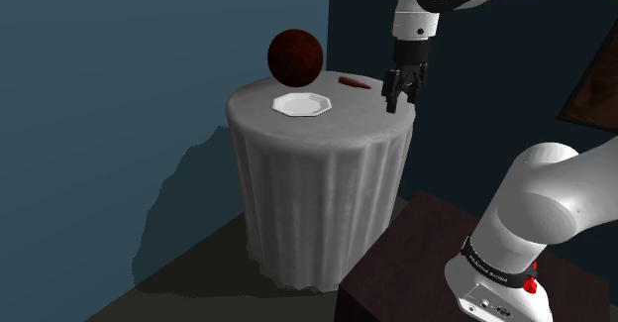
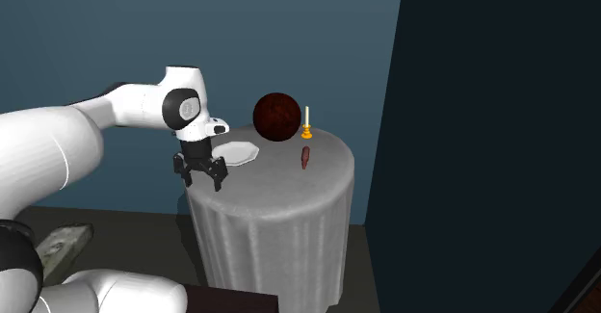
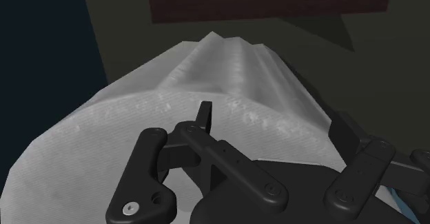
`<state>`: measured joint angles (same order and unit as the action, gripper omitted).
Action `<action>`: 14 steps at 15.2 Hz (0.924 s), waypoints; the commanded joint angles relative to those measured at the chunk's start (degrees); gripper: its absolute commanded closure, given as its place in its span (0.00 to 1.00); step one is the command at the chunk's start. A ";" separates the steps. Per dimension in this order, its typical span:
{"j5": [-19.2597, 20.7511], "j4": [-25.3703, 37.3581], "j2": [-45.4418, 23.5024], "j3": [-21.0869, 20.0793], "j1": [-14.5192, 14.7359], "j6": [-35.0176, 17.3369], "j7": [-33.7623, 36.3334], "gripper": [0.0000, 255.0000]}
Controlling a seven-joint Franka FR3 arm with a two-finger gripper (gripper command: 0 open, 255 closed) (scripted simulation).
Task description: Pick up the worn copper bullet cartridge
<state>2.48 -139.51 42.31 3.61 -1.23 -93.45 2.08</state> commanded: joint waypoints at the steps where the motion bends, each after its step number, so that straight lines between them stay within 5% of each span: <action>1: 0.00 0.00 0.00 0.00 0.00 0.00 0.00 0.00; 14: 1.03 17.62 -24.96 11.29 -1.24 -9.92 -15.27 0.00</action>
<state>3.73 -123.34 19.21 14.00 -2.34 -102.81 -11.77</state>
